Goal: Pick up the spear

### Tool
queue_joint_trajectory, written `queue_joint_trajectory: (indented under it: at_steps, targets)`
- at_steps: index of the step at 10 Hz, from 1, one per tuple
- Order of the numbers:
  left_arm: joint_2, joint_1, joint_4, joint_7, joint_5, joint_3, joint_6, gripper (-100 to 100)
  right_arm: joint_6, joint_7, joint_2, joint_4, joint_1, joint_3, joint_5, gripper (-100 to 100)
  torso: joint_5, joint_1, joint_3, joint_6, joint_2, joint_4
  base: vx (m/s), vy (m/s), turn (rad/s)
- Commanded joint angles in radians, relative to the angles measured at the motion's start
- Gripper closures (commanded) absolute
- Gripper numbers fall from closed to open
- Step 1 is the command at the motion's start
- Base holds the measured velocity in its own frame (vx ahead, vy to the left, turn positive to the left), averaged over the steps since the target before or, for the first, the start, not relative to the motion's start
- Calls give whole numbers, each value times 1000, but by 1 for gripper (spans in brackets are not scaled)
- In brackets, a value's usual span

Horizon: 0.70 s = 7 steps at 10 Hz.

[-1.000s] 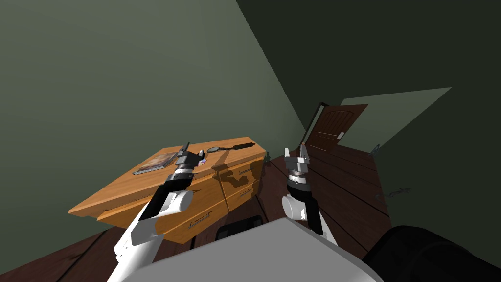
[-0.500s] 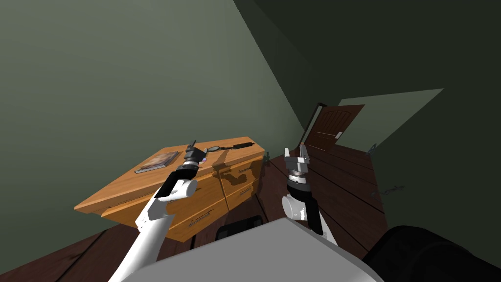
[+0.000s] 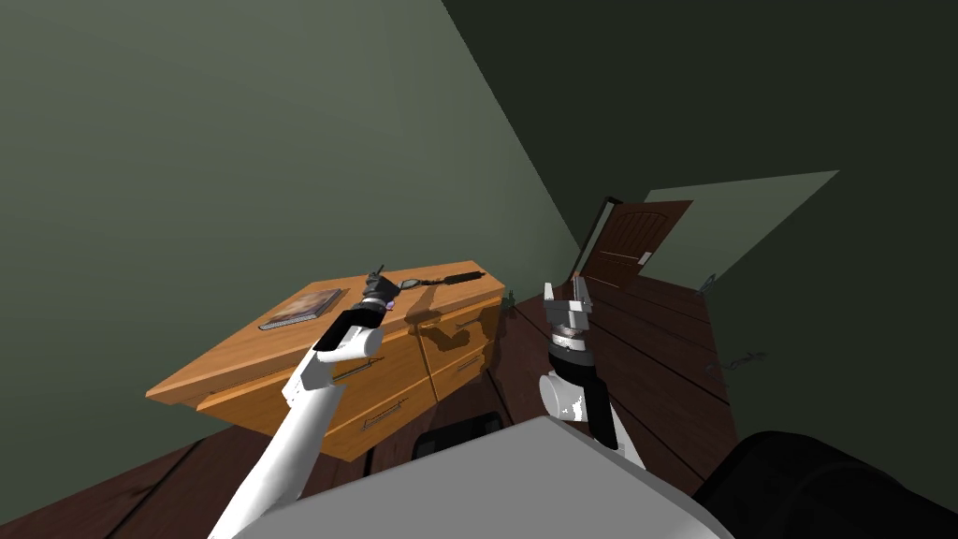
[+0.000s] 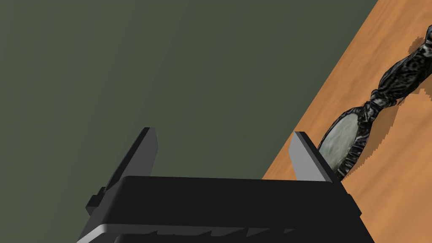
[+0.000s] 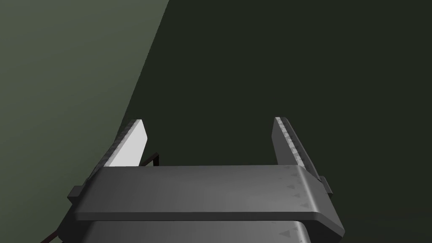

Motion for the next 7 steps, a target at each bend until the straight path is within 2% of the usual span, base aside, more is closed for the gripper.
queue_joint_trajectory:
  at_steps: [1, 2, 3, 4, 5, 6, 7]
  targets:
    - [-9, -43, 25, 7, -3, 1, 50, -100, 0, 0, 0, 0, 0, 0, 0, 0, 0, 0, 0, 0, 0, 0, -15, -12, -8]
    - [-6, -85, 72, 24, 3, 8, 82, -100, 0, 0, 0, 0, 0, 0, 0, 0, 0, 0, 0, 0, 0, 0, -18, -19, -16]
    - [-6, -108, 79, 24, 3, 8, 110, -100, 0, 0, 0, 0, 0, 0, 0, 0, 0, -1, 0, 0, 0, 0, -14, -18, -8]
    - [-6, -108, 79, 24, 3, 8, 120, -100, 0, 0, 0, 0, 0, 0, 0, 0, 0, -1, 0, 0, 0, 0, -4, -9, -1]
    - [-4, -153, 126, 41, 8, 13, 158, -100, 0, 0, 0, 0, 0, 0, 0, 0, 0, 0, 0, 0, 0, 0, -5, -17, -11]
    - [-4, -174, 135, 41, 8, 13, 185, -100, 0, 0, 0, 0, 0, 0, 0, 0, 0, -1, 0, 0, -1, 0, -6, -20, -12]
    - [-1, -207, 172, 56, 13, 18, 215, -100, 0, 0, 0, 0, 0, 0, 0, 0, 0, -1, 0, 0, 0, 0, -8, -26, -16]
